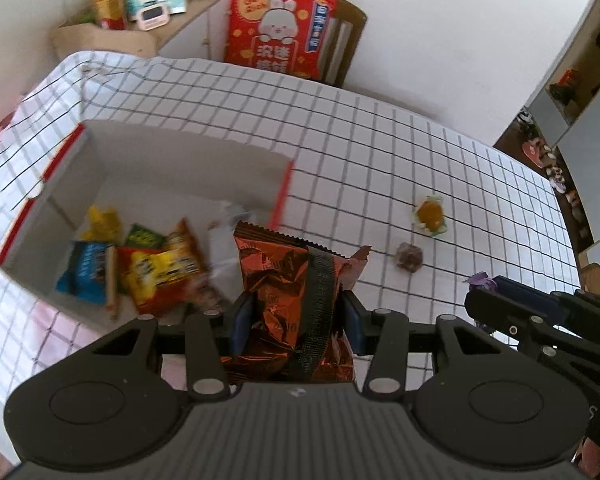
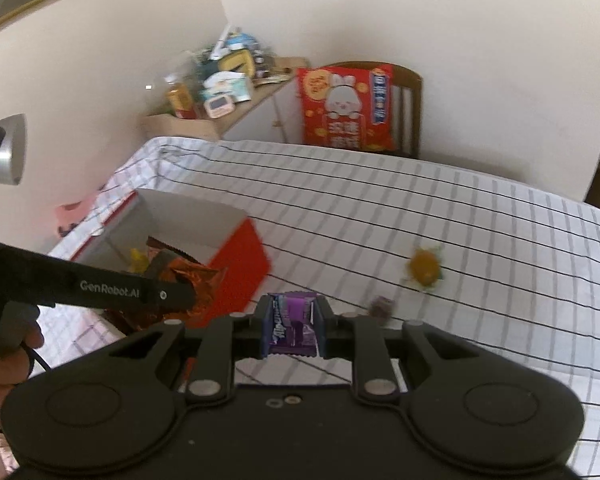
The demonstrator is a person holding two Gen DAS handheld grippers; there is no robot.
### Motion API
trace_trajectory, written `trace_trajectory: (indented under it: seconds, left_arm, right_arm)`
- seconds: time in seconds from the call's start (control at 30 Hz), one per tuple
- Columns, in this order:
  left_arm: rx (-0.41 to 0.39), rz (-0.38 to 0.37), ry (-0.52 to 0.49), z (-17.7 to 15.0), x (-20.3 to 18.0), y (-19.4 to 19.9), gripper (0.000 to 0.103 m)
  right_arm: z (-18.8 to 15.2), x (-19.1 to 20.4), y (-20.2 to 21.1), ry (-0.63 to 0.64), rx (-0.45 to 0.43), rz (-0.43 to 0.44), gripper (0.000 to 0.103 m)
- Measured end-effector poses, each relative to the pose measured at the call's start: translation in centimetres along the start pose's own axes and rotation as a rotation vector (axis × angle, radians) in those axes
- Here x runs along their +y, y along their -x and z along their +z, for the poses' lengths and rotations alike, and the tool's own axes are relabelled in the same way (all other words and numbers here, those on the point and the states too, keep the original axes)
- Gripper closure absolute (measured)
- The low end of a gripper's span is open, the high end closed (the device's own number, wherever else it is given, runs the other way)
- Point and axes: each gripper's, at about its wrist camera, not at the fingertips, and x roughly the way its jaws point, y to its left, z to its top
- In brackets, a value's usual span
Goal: Organize snacks
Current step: 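Carry the orange-brown packet and purple candy over the box and lower them inside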
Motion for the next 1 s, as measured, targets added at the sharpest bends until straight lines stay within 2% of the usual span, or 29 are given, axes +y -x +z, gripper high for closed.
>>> trace_trajectory:
  seconds: [0.27, 0.5, 0.77, 1.0]
  left_arm:
    - [-0.030, 0.000, 0.057, -0.3, 5.7, 2.5, 0.058]
    - [-0.059, 0.046, 0.102, -0.2, 11.0, 4.0, 0.058]
    - [-0.063, 0.090, 0.119, 1.0, 15.4, 2.2, 0.058]
    - [-0.094, 0.119, 0.110, 2.7, 17.6, -0.5, 0.058]
  right_arm:
    - [0.4, 5.4, -1.2, 0.037, 0.013, 0.054, 0.083]
    - [0.7, 10.0, -3.2, 0.078, 0.025, 0.078, 0.083]
    - [1.4, 13.5, -7.2, 0.109, 0.051, 0.055, 0.083]
    - [1.8, 14.7, -11.2, 0.109, 0.082, 0.020, 0.083]
